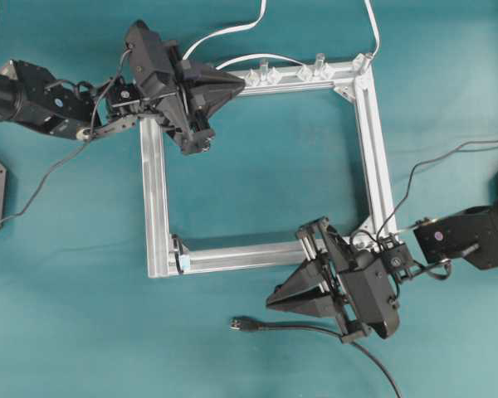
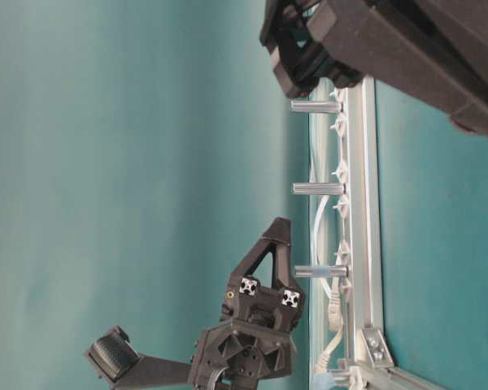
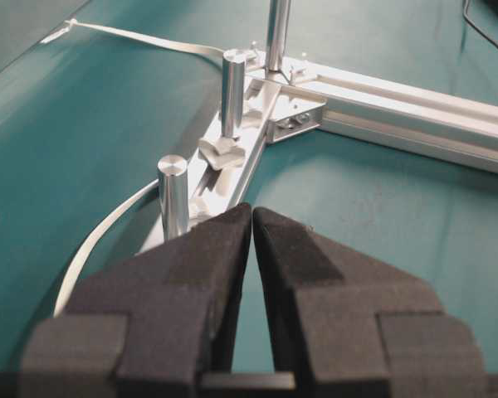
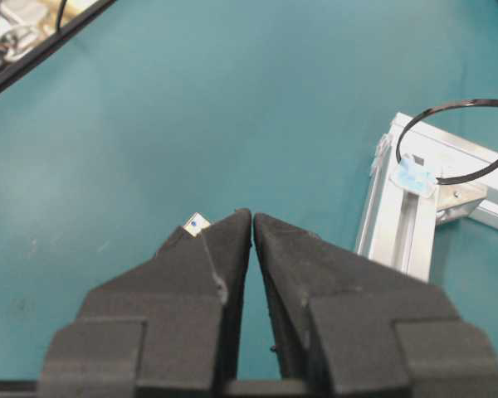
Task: Insert the wire through the string loop located on the left side.
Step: 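Open both grippers and move the right gripper above the black USB cable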
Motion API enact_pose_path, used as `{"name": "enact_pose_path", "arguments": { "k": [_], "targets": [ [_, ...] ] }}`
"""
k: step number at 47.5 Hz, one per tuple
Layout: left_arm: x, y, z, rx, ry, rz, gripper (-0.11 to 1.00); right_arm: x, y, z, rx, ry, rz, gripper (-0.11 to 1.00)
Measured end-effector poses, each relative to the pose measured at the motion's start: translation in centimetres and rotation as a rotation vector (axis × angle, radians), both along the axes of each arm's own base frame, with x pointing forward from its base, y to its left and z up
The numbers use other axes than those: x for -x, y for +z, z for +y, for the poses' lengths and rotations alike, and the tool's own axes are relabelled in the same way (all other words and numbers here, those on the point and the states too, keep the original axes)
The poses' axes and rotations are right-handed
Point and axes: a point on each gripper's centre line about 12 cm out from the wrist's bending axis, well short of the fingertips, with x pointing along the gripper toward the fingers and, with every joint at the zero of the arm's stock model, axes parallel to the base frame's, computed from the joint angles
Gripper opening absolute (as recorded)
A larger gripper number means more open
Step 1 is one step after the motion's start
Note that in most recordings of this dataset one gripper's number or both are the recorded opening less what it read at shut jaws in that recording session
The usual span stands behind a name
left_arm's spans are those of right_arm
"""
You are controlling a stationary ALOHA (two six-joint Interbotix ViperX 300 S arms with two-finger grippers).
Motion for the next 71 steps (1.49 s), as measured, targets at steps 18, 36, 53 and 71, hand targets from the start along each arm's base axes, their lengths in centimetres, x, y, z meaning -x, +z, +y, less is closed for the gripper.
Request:
{"name": "enact_pose_path", "arguments": {
  "k": [18,36,53,71],
  "targets": [
    [0.6,2.2,-1.4,-0.008,-0.078,0.145,0.0,-0.1,0.0,0.0,-0.054,-0.016,0.018,0.0],
    [1.0,2.7,-1.9,-0.007,-0.09,0.146,0.0,0.0,0.0,0.0,-0.135,-0.036,0.05,0.0],
    [1.4,2.2,-2.9,0.036,-0.114,0.239,0.08,-0.2,-0.3,0.0,-0.137,-0.045,0.091,0.36],
    [1.9,2.7,-3.1,0.045,-0.118,0.259,0.79,-0.7,-0.5,0.1,-0.107,-0.059,0.161,0.9]
  ]
}}
